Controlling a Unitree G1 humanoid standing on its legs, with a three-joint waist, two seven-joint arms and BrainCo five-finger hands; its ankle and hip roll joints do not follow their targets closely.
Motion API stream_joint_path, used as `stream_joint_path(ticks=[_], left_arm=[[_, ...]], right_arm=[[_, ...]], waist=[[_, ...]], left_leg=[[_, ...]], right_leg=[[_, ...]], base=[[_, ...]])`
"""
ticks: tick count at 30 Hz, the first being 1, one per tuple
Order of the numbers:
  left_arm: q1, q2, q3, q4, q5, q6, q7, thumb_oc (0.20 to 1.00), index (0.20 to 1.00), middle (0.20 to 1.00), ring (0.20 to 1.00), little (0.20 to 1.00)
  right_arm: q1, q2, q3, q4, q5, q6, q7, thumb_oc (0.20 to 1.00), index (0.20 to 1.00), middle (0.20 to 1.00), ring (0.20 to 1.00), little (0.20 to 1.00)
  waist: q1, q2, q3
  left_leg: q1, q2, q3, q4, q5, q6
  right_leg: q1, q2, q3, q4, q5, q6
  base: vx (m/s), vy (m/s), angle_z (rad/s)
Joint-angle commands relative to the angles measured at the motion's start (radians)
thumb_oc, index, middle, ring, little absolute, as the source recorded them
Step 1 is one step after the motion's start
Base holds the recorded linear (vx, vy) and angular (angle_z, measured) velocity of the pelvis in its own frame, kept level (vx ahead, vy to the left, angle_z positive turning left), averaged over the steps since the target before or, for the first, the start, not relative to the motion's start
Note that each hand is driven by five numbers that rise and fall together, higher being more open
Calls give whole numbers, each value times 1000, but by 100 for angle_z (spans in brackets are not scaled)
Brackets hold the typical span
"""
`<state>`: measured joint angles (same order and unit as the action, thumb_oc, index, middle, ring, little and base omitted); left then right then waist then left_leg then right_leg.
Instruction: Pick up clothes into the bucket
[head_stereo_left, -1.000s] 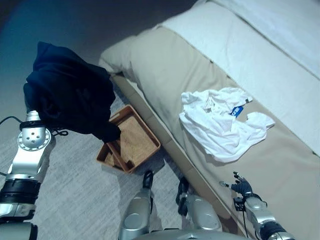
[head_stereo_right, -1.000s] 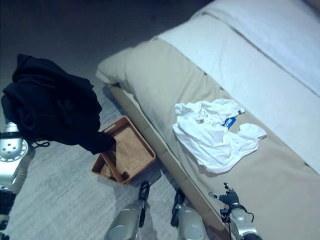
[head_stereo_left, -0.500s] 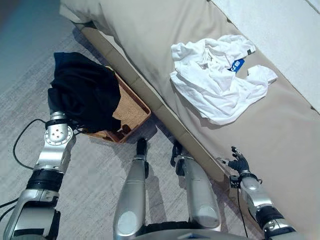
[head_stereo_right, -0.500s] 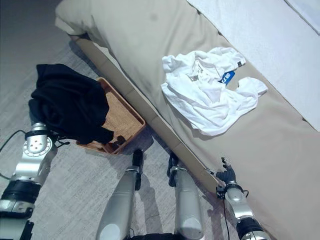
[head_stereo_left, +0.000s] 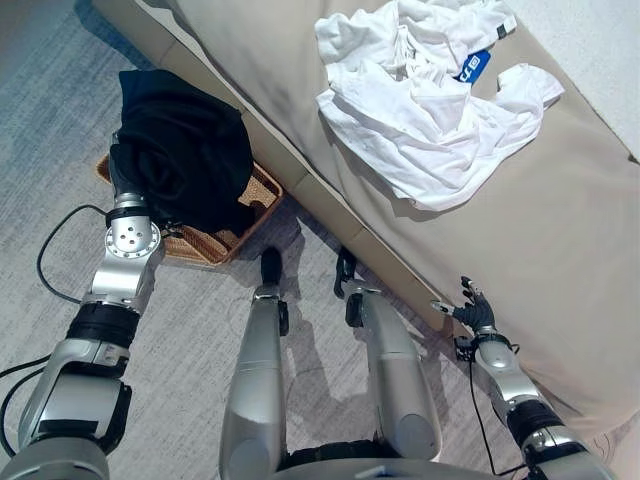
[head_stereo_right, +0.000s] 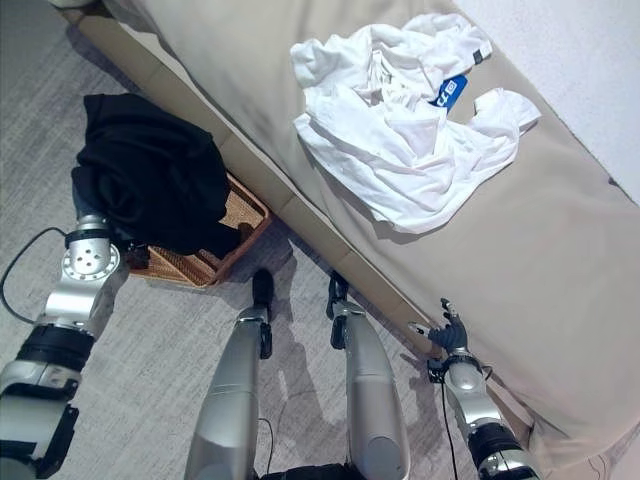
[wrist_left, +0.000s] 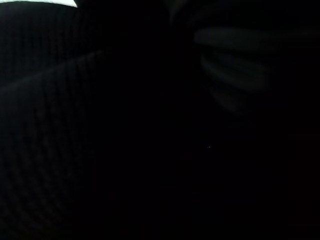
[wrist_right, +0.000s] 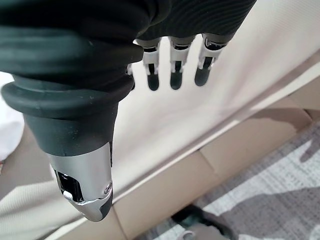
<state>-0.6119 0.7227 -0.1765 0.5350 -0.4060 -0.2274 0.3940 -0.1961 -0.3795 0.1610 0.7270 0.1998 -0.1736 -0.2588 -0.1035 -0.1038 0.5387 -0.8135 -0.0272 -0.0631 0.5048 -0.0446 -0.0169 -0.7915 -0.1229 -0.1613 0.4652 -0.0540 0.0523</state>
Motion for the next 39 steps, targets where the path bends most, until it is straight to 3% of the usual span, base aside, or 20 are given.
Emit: stream_joint_path(ticks=[1, 8, 14, 15, 16, 28, 37, 39], left_arm=[[-52, 29, 26, -2, 29, -42, 42, 200, 200, 200, 200, 200], [-80, 29, 9, 153, 96, 15, 69, 200, 200, 200, 200, 200], [-68, 2, 32, 247, 74, 41, 71, 200, 200, 200, 200, 200], [-68, 2, 32, 248, 74, 41, 70, 269, 269, 269, 269, 269], [-62, -16, 40, 278, 51, 53, 60, 1000, 1000, 1000, 1000, 1000], [-24, -118, 100, 348, -2, 114, 78, 1000, 1000, 1000, 1000, 1000], [150, -219, 194, 258, 19, 123, 128, 1000, 1000, 1000, 1000, 1000], [189, -251, 215, 254, 12, 115, 143, 1000, 1000, 1000, 1000, 1000]], right_arm=[[11, -41, 17, -28, 34, -41, -28, 1000, 1000, 1000, 1000, 1000], [-14, -41, 39, -53, 55, -50, -40, 1000, 1000, 1000, 1000, 1000], [-35, -40, 52, -57, 60, -42, -41, 1000, 1000, 1000, 1000, 1000], [-35, -40, 52, -57, 60, -42, -41, 1000, 1000, 1000, 1000, 1000], [-45, -42, 53, -49, 58, -32, -45, 1000, 1000, 1000, 1000, 1000], [-73, -50, 34, -96, 64, -6, -70, 1000, 1000, 1000, 1000, 1000], [-50, -45, -90, -365, 80, -55, -135, 1000, 1000, 1000, 1000, 1000], [-57, -64, -121, -440, 24, -60, -175, 1000, 1000, 1000, 1000, 1000]], waist=[[0, -1, -19], [-18, -22, -19], [-24, -43, -19], [-24, -43, -19], [-25, -47, -19], [-26, -32, -19], [-12, 8, -19], [-6, 18, -19]], left_leg=[[8, -18, -26, 35, -50, 17], [-69, -7, -7, 76, -66, 20], [-113, 4, 11, 106, -82, 27], [-113, 4, 12, 106, -83, 27], [-123, 6, 15, 117, -89, 30], [-106, 4, 21, 87, -93, 30], [-24, -3, 22, -13, -64, 22], [9, -5, 22, -48, -51, 18]], right_leg=[[41, -52, 32, -23, 16, 68], [-36, -38, 50, -29, 35, 74], [-75, -24, 62, -32, 43, 80], [-75, -24, 63, -32, 42, 80], [-86, -24, 62, -29, 42, 81], [-85, -26, 60, -37, 33, 77], [-23, -39, 49, -68, 28, 73], [2, -43, 45, -80, 28, 73]], base=[[16, 18, -18], [16, 25, -13], [20, 25, -11], [33, 23, -17], [30, 34, -14], [19, 11, -2], [5, -4, 0], [23, -23, 4]])
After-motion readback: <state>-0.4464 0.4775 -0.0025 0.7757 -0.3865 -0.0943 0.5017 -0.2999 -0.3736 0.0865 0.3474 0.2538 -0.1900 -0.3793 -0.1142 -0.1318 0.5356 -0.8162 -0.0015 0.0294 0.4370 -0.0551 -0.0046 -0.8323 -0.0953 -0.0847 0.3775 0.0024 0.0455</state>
